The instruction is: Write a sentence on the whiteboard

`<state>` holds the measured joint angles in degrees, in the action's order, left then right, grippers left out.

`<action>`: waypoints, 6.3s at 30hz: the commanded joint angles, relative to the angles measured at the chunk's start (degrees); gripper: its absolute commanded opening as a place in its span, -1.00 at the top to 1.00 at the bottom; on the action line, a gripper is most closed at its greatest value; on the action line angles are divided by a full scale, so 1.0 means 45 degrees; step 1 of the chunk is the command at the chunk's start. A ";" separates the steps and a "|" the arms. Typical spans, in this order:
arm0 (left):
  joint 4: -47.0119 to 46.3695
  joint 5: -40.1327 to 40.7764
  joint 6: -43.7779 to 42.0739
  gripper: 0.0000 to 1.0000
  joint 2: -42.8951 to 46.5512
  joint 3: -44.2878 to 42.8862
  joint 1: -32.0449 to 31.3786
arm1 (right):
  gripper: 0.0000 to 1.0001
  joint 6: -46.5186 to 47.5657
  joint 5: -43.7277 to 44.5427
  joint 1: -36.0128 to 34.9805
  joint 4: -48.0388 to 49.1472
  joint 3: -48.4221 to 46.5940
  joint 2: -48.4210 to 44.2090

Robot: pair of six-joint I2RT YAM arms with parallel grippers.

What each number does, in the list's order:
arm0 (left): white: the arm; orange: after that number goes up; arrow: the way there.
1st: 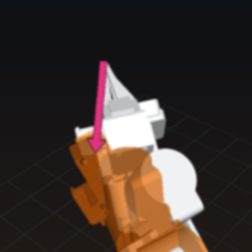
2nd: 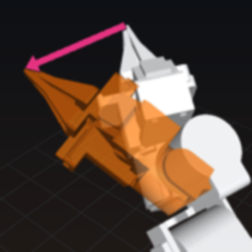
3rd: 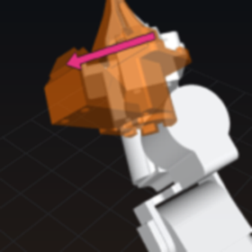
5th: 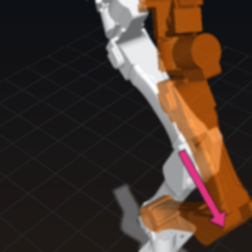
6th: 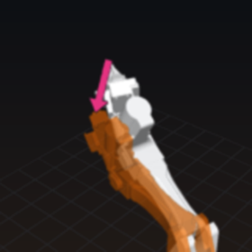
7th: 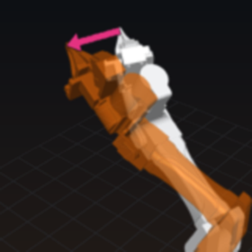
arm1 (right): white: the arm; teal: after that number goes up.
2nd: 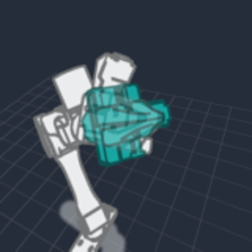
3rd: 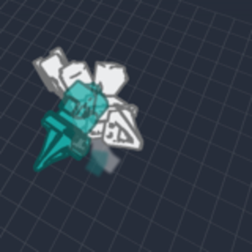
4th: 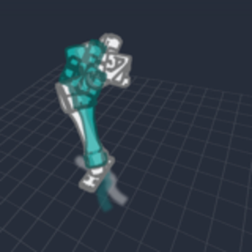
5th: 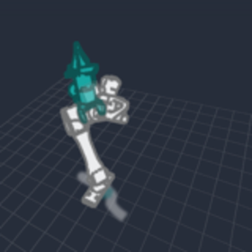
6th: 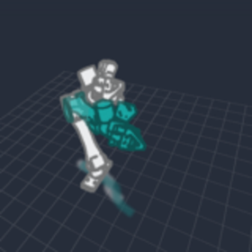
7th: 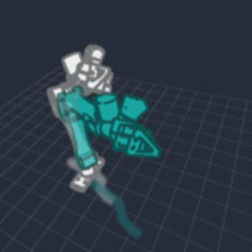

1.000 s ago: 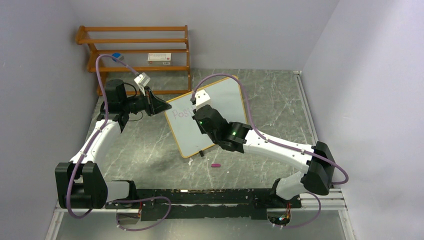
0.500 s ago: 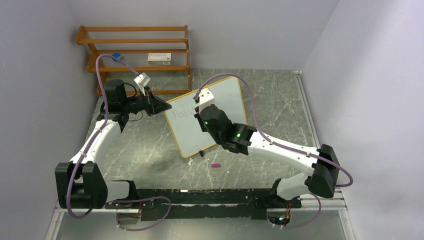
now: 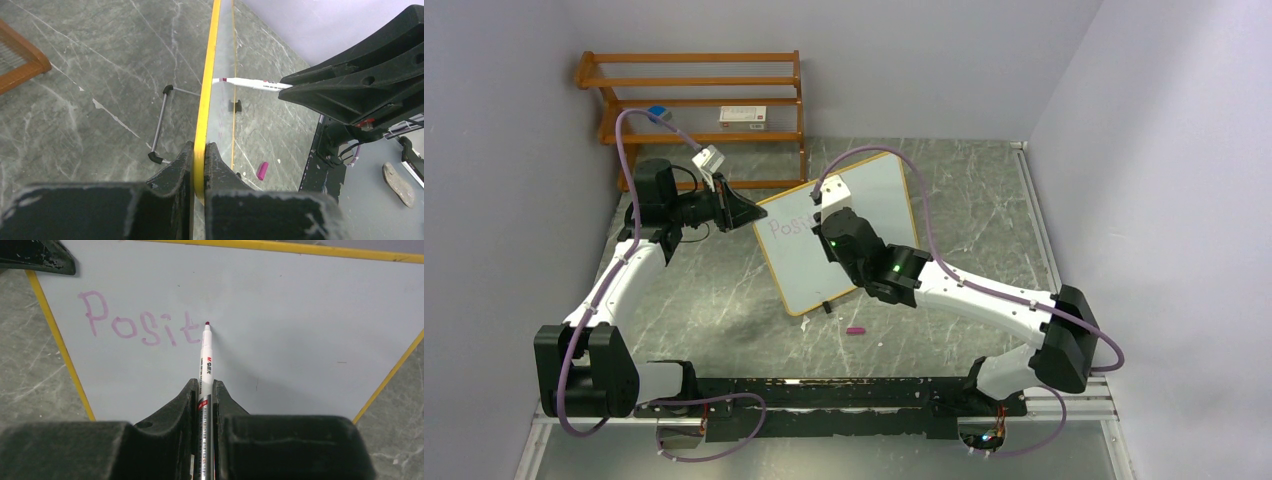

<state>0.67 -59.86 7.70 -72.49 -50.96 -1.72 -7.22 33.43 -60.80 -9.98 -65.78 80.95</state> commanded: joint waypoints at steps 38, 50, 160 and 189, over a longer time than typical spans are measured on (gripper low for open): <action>0.0418 0.0448 -0.1047 0.90 -0.0161 -0.0141 -0.0178 | 1.00 -0.0683 -0.0196 0.0124 -0.0573 0.0045 -0.0428; 0.0415 0.0424 -0.1044 0.90 -0.0161 -0.0121 -0.0166 | 1.00 -0.0511 -0.0085 0.0131 -0.0157 -0.0065 0.0005; 0.0459 0.0411 -0.1108 0.90 -0.0180 -0.0159 -0.0175 | 1.00 -0.0362 -0.0656 0.0804 0.0091 0.0789 -0.0692; 0.0468 0.0380 -0.1121 0.90 -0.0161 -0.0140 -0.0185 | 1.00 -0.0062 -0.0147 0.0854 0.0346 0.0554 -0.0447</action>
<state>0.97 -59.70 7.29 -72.51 -51.11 -1.74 -8.47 31.00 -57.54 -11.03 -61.67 78.04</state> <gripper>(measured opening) 0.086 0.150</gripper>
